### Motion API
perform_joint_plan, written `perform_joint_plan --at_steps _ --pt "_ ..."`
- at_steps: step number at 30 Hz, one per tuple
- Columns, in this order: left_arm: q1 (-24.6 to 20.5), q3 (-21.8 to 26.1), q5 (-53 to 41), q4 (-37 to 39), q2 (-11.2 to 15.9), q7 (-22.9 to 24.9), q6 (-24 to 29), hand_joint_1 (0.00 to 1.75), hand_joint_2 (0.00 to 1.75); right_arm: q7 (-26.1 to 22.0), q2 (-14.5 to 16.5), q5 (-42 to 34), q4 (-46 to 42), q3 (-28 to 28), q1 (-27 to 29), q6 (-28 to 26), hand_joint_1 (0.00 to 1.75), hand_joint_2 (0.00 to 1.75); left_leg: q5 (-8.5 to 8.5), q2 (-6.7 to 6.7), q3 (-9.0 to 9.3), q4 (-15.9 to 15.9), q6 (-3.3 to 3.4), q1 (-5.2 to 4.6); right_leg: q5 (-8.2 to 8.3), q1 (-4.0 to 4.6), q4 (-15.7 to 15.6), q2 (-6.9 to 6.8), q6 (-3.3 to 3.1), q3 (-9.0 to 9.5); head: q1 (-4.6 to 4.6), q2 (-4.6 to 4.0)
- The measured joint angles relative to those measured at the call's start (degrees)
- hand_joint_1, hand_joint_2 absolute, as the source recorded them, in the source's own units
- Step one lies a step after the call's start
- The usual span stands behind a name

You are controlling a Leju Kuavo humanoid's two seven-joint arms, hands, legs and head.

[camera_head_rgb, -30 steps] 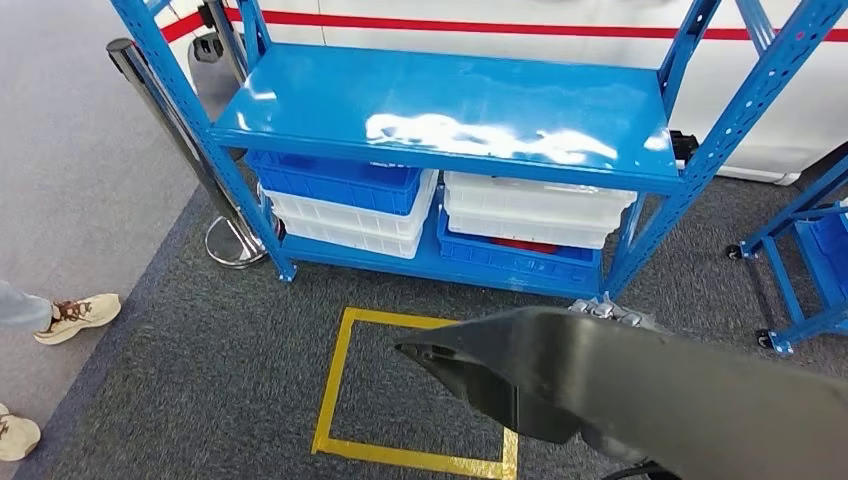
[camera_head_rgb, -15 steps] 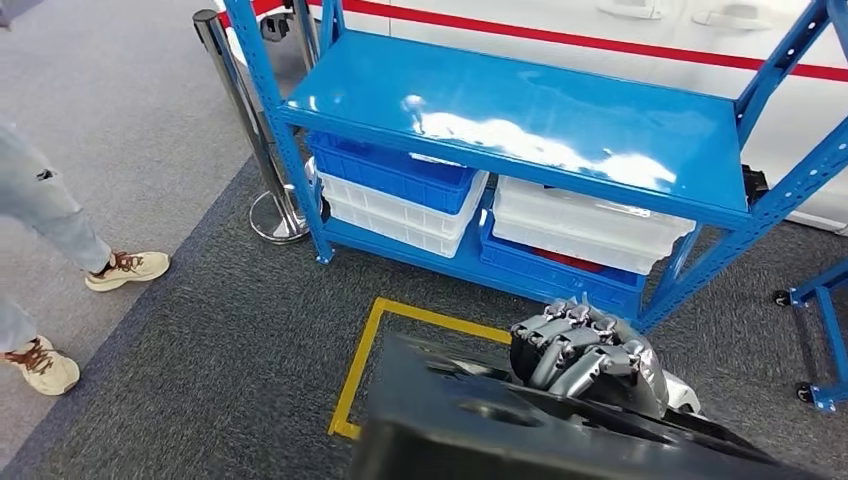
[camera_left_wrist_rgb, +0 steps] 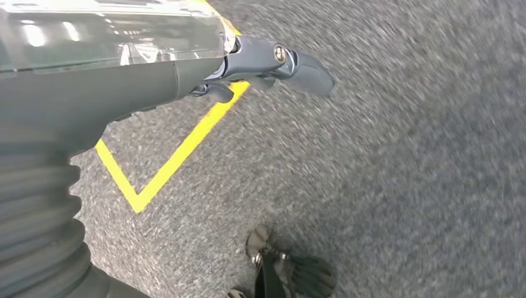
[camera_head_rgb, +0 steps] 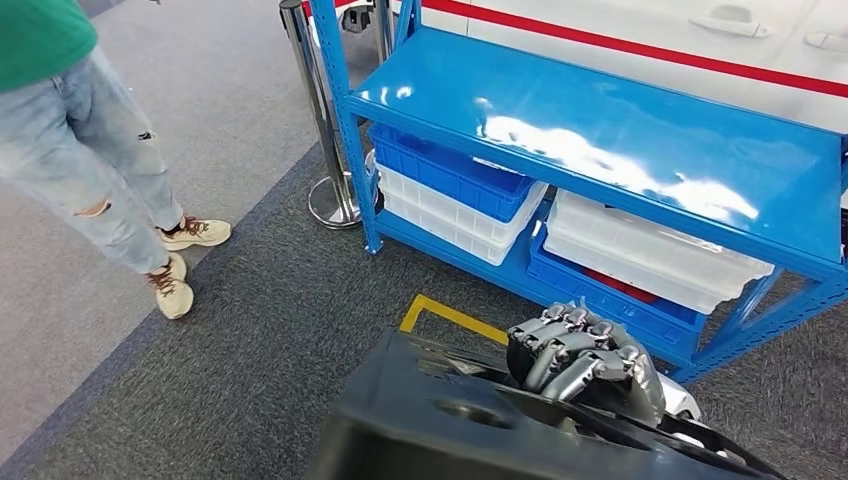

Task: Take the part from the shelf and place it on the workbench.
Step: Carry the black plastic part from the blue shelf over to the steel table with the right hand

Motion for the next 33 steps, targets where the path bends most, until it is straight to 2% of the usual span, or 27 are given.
perform_joint_plan --at_steps 2,3,4,5,6,7,9,10,11,13,14,15,17,18,19,20,21,22,24,26,28,29,30,32,33 --pt "-0.2 0.2 0.3 0.0 0.0 0.1 0.2 0.0 1.75 0.0 -0.1 -0.4 0.2 0.5 0.0 0.7 1.55 1.75 -3.4 3.31 -3.23 6.7 -0.54 0.04 0.02 0.08 -0.3 -1.73 -0.37 0.11 -0.17 0.0" --pt "-0.3 0.3 0.4 0.0 -0.1 0.1 0.4 0.0 1.75 0.0 -0.1 -0.7 0.4 0.7 0.0 1.2 1.55 1.75 -4.8 3.98 -5.0 10.3 -0.73 0.17 -0.02 0.18 -0.2 -2.63 -0.47 0.09 -0.17 0.0" --pt "-0.3 0.4 0.5 0.0 -0.3 0.0 0.6 0.0 1.75 0.0 -0.1 -1.0 0.7 0.9 0.0 1.6 1.55 1.75 -5.34 4.28 -6.1 12.6 -0.83 0.27 -0.08 0.24 -0.2 -3.49 -0.51 0.1 -0.17 0.0" --pt "-0.2 0.5 0.4 0.0 -0.5 -0.1 0.9 0.0 1.75 0.0 -0.1 -1.2 1.0 1.0 0.0 2.1 1.55 1.75 -4.78 4.44 -6.11 12.7 -0.86 0.32 -0.14 0.29 -0.2 -4.32 -0.54 0.13 -0.17 0.0" --pt "-0.1 0.6 0.3 0.0 -0.7 -0.2 1.1 0.0 1.75 0.0 -0.1 -1.4 1.4 1.1 -0.1 2.5 1.55 1.75 -3.28 4.67 -4.95 10.6 -0.8 0.33 -0.21 0.32 -0.2 -5.1 -0.52 0.21 -0.18 0.0" --pt "0.0 0.6 0.0 0.0 -0.9 -0.2 1.4 0.0 1.75 0.0 -0.1 -1.6 1.8 1.2 -0.1 2.8 1.55 1.75 -1.23 5.36 -2.78 6.6 -0.62 0.26 -0.3 0.36 -0.2 -5.81 -0.45 0.34 -0.19 0.0" --pt "-0.1 0.6 -0.6 0.0 -1.1 -0.1 2.0 0.0 1.75 0.0 -0.1 -1.8 2.5 1.2 -0.4 3.3 1.55 1.75 1.25 7.45 1.1 -0.9 0.09 -0.29 -0.5 0.58 -0.3 -7.12 -0.15 0.63 -0.17 0.0" --pt "-0.2 0.6 -1.0 0.0 -1.1 0.0 2.2 0.0 1.75 0.0 -0.1 -2.0 2.9 1.3 -0.5 3.6 1.55 1.75 1.63 8.07 2.01 -2.8 0.52 -0.59 -0.57 0.69 -0.3 -7.7 0.06 0.74 -0.17 0.0" --pt "-0.2 0.6 -1.3 0.0 -1.2 0.0 2.4 0.0 1.75 0.0 -0.1 -2.3 3.4 1.4 -0.7 3.8 1.55 1.75 1.5 8.03 2.09 -3.4 0.9 -0.84 -0.59 0.77 -0.4 -8.28 0.3 0.84 -0.16 -0.01" --pt "-0.1 0.6 -1.9 0.0 -1.3 0.0 2.4 0.0 1.75 0.0 -0.1 -3.1 4.5 1.8 -1.0 4.3 1.55 1.75 1.94 6.73 2.14 -3.9 1.59 -0.69 -0.7 0.78 -0.7 -9.03 0.89 1.19 -0.14 -0.01" --pt "0.0 0.6 -2.1 0.0 -1.3 -0.1 2.3 0.0 1.75 0.0 -0.1 -3.4 5.1 2.0 -1.1 4.4 1.55 1.75 2.22 6.1 2.39 -4.4 1.85 -0.5 -1.12 0.73 -0.4 -8.26 1.17 1.24 -0.11 -0.01" --pt "-0.1 0.5 -2.2 0.0 -1.3 -0.2 2.2 0.0 1.75 0.0 -0.1 -3.5 5.7 2.3 -1.2 4.5 1.55 1.75 2.55 5.52 2.68 -4.8 2.14 -0.32 -2.08 0.68 0.9 -6.89 1.38 0.82 -0.05 -0.01" --pt "-0.4 0.3 -2.2 0.0 -1.3 -0.2 1.9 0.0 1.75 0.0 0.0 -3.7 6.9 2.8 -1.3 4.6 1.55 1.75 2.91 4.31 2.89 -5.3 2.52 -0.25 -5.37 0.58 6.6 -3.61 1.48 -1.84 0.06 -0.01" --pt "-0.5 0.2 -2.2 0.0 -1.3 -0.2 1.8 0.0 1.75 0.0 0.1 -3.7 7.5 3.0 -1.2 4.6 1.55 1.75 2.96 3.63 2.77 -5.2 2.66 -0.3 -6.98 0.57 10.3 -2.82 1.45 -3.75 0.08 0.0" --pt "-0.6 0.2 -2.2 0.0 -1.3 -0.2 1.8 0.0 1.75 0.0 0.1 -3.7 7.9 3.2 -1.1 4.6 1.55 1.75 2.96 2.87 2.66 -5.1 2.7 -0.32 -7.76 0.56 13.1 -2.45 1.43 -5.26 0.08 0.0" --pt "-0.6 0.1 -2.2 0.0 -1.3 -0.2 1.8 0.0 1.75 0.0 0.1 -3.8 8.2 3.4 -1.1 4.6 1.55 1.75 2.92 2.07 2.59 -4.9 2.65 -0.31 -7.52 0.51 14.4 -2.27 1.44 -6.03 0.08 0.0" --pt "-0.5 0.1 -2.1 0.0 -1.3 -0.4 1.8 0.0 1.75 0.0 0.2 -3.9 8.5 3.5 -1.1 4.7 1.55 1.75 2.83 1.22 2.56 -4.7 2.53 -0.25 -6.06 0.38 13.3 -2.11 1.47 -5.68 0.07 0.0" --pt "-0.4 0.1 -2.0 0.0 -1.2 -0.7 1.8 0.0 1.75 0.0 0.3 -3.9 8.9 3.6 -1.1 4.9 1.55 1.75 2.66 0.37 2.54 -4.3 2.31 -0.16 -3.85 0.16 10.3 -1.59 1.52 -4.41 0.08 0.0" --pt "-0.4 0.1 -1.5 0.0 -1.2 -1.4 1.7 0.0 1.75 0.0 1.5 -3.7 10.1 4.1 -1.3 5.8 1.55 1.75 2.17 -1.16 2.02 -3.2 1.67 -0.04 -0.85 -0.39 3.8 1.11 1.62 -1.66 0.07 0.0" --pt "-0.6 0.1 -1.2 0.0 -1.1 -2.2 1.6 0.0 1.75 0.0 3.7 -2.9 11.4 5.2 -1.5 6.6 1.55 1.75 2.0 -2.42 1.13 -2.5 0.93 0.11 -0.57 -0.46 1.5 2.79 1.44 -0.94 0.06 0.0" --pt "-0.4 0.1 -1.1 0.0 -1.0 -2.9 1.2 0.0 1.75 0.0 5.9 -2.3 12.2 6.4 -1.9 6.5 1.55 1.75 2.15 -3.39 0.59 -2.5 0.25 0.41 -0.52 -0.26 1.4 1.62 0.77 -1.03 0.06 0.0" --pt "-0.3 0.1 -1.2 0.0 -0.9 -3.1 0.9 0.0 1.75 0.0 6.7 -2.1 12.4 6.8 -2.1 6.4 1.55 1.75 1.95 -2.7 0.38 -2.1 -0.04 0.39 -0.5 -0.24 1.3 0.93 0.36 -0.89 0.01 0.0" --pt "-0.2 0.1 -1.3 0.0 -0.9 -3.3 0.7 0.0 1.75 0.0 7.3 -2.0 12.5 7.1 -2.2 6.2 1.55 1.75 1.29 -1.28 -0.18 -0.9 -0.32 0.33 -0.48 -0.23 1.1 0.12 -0.03 -0.71 -0.1 0.0" --pt "-0.4 0.1 -1.8 0.0 -0.7 -3.5 0.2 0.0 1.75 -0.1 7.8 -2.0 12.5 7.3 -1.9 6.0 1.55 1.75 -1.7 2.56 -2.98 5.1 -0.74 0.16 -0.61 0.03 1.0 -1.65 -0.61 -0.4 -0.31 0.0" --pt "-0.6 0.1 -2.0 0.0 -0.7 -3.4 0.0 0.0 1.75 -0.1 7.9 -2.0 12.5 7.3 -1.7 5.9 1.55 1.75 -3.38 3.65 -4.89 9.0 -0.85 0.21 -0.7 0.22 1.0 -2.57 -0.81 -0.33 -0.36 0.0"
